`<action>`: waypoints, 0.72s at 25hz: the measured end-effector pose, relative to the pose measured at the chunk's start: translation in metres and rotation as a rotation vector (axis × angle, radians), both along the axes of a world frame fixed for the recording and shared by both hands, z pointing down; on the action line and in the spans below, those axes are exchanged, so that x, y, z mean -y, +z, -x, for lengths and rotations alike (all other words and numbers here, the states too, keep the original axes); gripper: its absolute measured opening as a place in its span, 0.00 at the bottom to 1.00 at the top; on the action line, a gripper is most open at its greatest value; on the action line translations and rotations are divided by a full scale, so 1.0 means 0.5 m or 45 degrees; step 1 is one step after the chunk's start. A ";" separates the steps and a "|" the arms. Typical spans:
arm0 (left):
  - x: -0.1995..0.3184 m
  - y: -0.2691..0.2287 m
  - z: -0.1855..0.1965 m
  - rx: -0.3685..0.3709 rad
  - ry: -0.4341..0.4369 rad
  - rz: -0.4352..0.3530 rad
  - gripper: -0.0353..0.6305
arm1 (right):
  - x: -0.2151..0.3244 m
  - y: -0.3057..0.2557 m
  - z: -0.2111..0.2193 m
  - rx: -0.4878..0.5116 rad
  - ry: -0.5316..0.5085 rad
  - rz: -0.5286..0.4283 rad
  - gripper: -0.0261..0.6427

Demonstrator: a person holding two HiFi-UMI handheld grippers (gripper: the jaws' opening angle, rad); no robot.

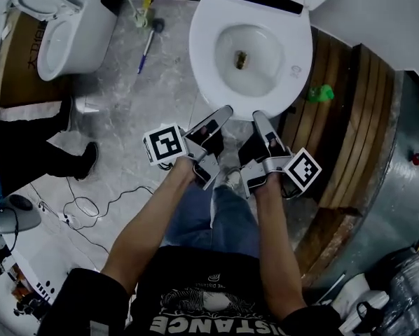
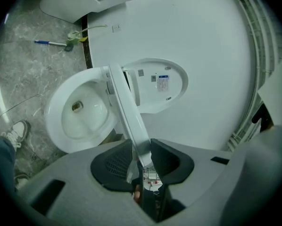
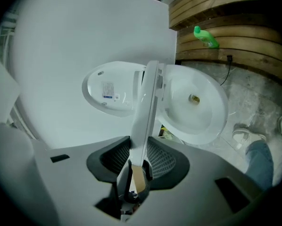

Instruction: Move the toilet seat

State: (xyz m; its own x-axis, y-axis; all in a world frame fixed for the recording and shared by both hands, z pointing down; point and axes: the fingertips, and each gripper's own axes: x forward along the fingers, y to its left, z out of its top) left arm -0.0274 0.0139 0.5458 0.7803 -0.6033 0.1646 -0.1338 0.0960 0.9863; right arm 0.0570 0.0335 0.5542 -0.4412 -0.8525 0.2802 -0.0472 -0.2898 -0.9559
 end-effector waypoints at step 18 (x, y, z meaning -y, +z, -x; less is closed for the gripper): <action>0.087 -0.174 -0.020 -0.015 0.001 0.018 0.26 | 0.083 -0.177 -0.022 0.034 0.025 0.027 0.22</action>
